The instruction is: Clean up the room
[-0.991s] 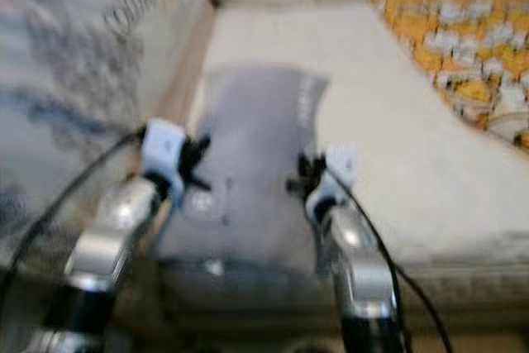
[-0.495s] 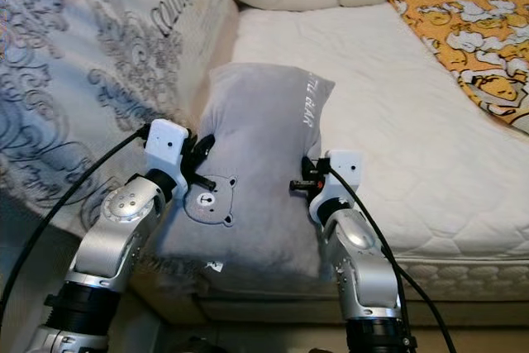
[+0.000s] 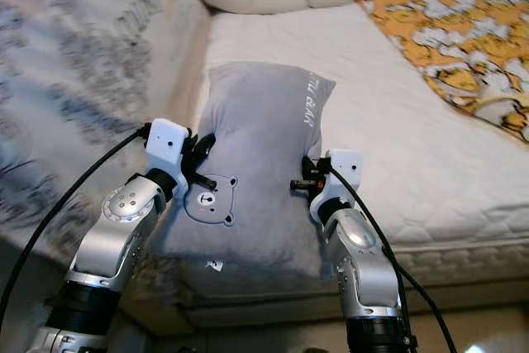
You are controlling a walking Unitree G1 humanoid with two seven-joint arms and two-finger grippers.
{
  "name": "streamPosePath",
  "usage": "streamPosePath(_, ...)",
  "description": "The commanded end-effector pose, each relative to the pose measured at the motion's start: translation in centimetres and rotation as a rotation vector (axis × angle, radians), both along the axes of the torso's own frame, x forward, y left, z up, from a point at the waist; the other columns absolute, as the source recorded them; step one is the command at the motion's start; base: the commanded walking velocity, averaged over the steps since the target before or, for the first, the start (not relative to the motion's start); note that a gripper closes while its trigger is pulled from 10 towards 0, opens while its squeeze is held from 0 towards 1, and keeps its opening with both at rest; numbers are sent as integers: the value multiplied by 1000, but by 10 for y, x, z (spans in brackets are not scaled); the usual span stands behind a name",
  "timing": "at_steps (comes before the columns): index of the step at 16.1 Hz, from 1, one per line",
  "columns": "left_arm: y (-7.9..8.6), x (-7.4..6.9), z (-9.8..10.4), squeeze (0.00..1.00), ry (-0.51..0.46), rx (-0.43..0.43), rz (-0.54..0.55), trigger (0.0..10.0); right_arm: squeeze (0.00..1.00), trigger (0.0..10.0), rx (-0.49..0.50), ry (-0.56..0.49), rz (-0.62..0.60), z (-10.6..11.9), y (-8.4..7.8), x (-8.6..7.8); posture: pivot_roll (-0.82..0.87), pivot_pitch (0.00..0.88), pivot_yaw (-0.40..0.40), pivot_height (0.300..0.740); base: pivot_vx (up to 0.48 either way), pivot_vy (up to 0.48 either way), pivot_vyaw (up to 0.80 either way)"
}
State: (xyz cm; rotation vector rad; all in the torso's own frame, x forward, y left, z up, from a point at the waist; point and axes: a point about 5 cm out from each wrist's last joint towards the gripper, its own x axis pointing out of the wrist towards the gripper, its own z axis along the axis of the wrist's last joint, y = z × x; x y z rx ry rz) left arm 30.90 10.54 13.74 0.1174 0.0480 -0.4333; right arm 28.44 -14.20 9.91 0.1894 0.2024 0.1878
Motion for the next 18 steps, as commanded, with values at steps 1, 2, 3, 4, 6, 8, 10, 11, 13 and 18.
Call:
streamPosePath(1,2,3,11,0,-47,-2,3,10000,0,10000,-9,-40,34,8,6,4,-10,0,72,740,307,0,0)
streamPosePath(2,3,3,11,0,-47,0,2,10000,0,10000,-32,-37,52,7,7,4,-8,0,70,740,349,0,0)
streamPosePath(3,4,4,12,0,-48,3,4,10000,0,10000,-47,-38,72,7,9,5,-5,0,68,740,360,0,800)
streamPosePath(4,4,4,12,0,-48,4,4,10000,0,10000,-51,-41,73,7,9,5,-3,0,68,740,364,0,800)
streamPosePath(6,6,5,13,0,-50,10,7,10000,0,10000,-23,-40,60,8,10,7,0,0,69,740,360,0,400)
streamPosePath(8,8,6,13,0,-50,19,9,10000,0,10000,-13,-27,56,6,9,7,3,0,71,740,362,0,0)
streamPosePath(10,9,6,12,0,-47,28,0,10000,0,10000,-15,-25,58,5,9,7,3,0,75,740,351,0,0)
streamPosePath(11,8,6,12,0,-46,33,-10,10000,0,10000,-16,-24,55,5,9,6,1,0,78,740,341,0,0)
streamPosePath(13,6,7,12,0,-40,36,-39,10000,0,10000,-18,-23,38,5,7,6,-4,0,84,740,313,0,0)
streamPosePath(18,-15,10,8,0,-28,85,-203,10000,0,10000,-21,23,-31,-2,-4,5,-12,0,94,740,0,0,0)
